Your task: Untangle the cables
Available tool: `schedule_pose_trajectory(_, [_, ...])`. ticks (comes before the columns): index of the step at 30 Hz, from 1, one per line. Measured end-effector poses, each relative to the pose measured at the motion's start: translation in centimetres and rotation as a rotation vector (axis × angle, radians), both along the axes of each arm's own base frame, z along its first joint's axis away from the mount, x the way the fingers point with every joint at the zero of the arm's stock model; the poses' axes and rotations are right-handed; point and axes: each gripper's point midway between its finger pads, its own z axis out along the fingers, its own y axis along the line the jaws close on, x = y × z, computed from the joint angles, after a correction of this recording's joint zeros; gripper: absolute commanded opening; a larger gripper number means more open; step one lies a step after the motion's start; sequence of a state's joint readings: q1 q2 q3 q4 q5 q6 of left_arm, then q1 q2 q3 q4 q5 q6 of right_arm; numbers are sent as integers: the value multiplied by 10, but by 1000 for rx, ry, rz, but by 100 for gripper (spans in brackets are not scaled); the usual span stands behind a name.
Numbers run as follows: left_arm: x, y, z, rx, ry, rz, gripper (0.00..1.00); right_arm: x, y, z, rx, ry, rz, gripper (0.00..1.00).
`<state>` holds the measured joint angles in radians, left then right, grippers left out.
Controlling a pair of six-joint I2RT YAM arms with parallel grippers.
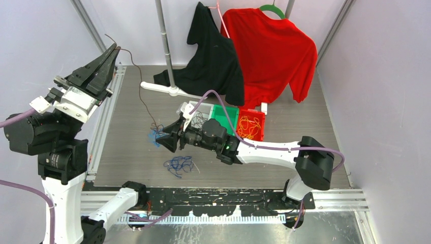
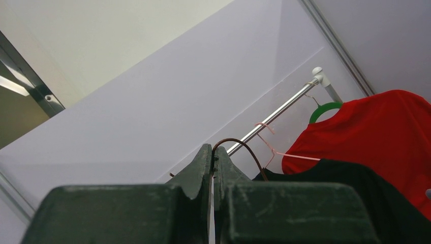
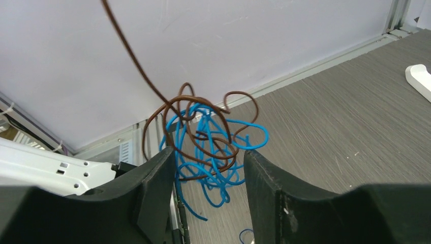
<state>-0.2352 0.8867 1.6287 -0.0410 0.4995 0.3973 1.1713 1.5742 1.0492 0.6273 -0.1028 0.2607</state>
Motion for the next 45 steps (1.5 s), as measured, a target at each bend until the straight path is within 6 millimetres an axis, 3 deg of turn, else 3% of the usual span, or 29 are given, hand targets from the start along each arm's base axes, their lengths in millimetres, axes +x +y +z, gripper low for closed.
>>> schedule_pose_trajectory(7, [-2, 0, 4, -3, -6, -7, 0, 7, 3, -15, -25, 21, -31, 26])
schedule_pose_trajectory(13, [-10, 0, 13, -10, -26, -16, 0, 9, 4, -18, -26, 37, -41, 10])
schedule_pose_trajectory(21, [-14, 1, 27, -20, -48, -20, 0, 11, 0, -28, -15, 72, -65, 6])
schedule_pose_trajectory(24, [-12, 2, 35, -21, -61, -9, 0, 11, -2, -44, -20, 99, -74, 5])
schedule_pose_trajectory(28, [-6, 8, 47, -41, -69, 34, 0, 10, -4, -80, -44, 152, -81, 5])
schedule_pose_trajectory(35, [24, 19, 55, -61, -50, 136, 0, 11, 3, -80, 46, 197, -75, 5])
schedule_pose_trajectory(37, [35, 20, 55, -57, -45, 162, 0, 12, 5, -82, 55, 207, -78, 7])
schedule_pose_trajectory(41, [48, 25, 61, -65, -45, 209, 0, 14, 7, -84, 81, 218, -89, 38])
schedule_pose_trajectory(42, [46, 28, 67, -75, -67, 218, 0, 12, 5, -94, 53, 227, -92, 44])
schedule_pose_trajectory(45, [25, 33, 76, -91, -116, 217, 0, 2, -9, -150, -99, 283, -102, 65])
